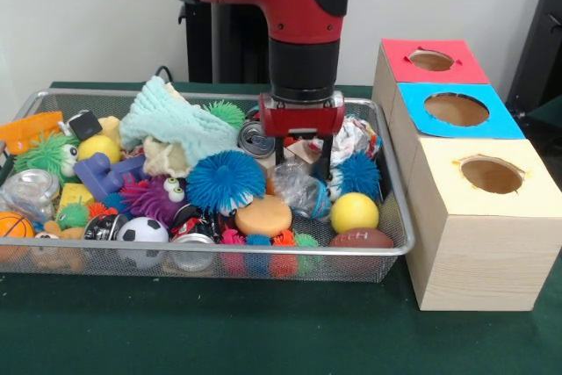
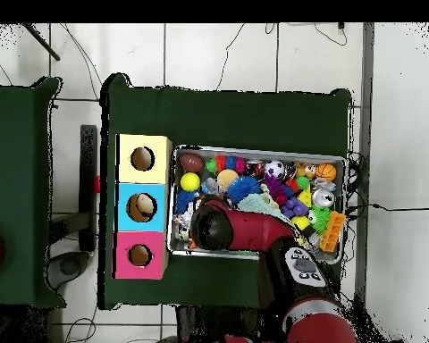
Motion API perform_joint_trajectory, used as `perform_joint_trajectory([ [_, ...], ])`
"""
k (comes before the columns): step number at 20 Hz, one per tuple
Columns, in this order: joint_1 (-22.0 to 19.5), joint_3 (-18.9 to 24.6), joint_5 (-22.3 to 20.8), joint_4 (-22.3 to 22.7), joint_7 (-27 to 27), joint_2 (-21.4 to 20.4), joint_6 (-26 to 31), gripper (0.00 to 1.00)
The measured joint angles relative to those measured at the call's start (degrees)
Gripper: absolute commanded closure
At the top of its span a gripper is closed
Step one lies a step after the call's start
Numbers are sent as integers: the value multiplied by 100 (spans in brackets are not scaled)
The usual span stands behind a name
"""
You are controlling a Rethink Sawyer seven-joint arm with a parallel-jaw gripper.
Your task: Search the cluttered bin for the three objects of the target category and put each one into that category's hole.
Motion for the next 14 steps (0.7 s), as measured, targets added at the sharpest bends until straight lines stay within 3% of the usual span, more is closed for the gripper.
perform_joint_trajectory([
  [14,-39,73,116,201,0,-730,568,0],
])
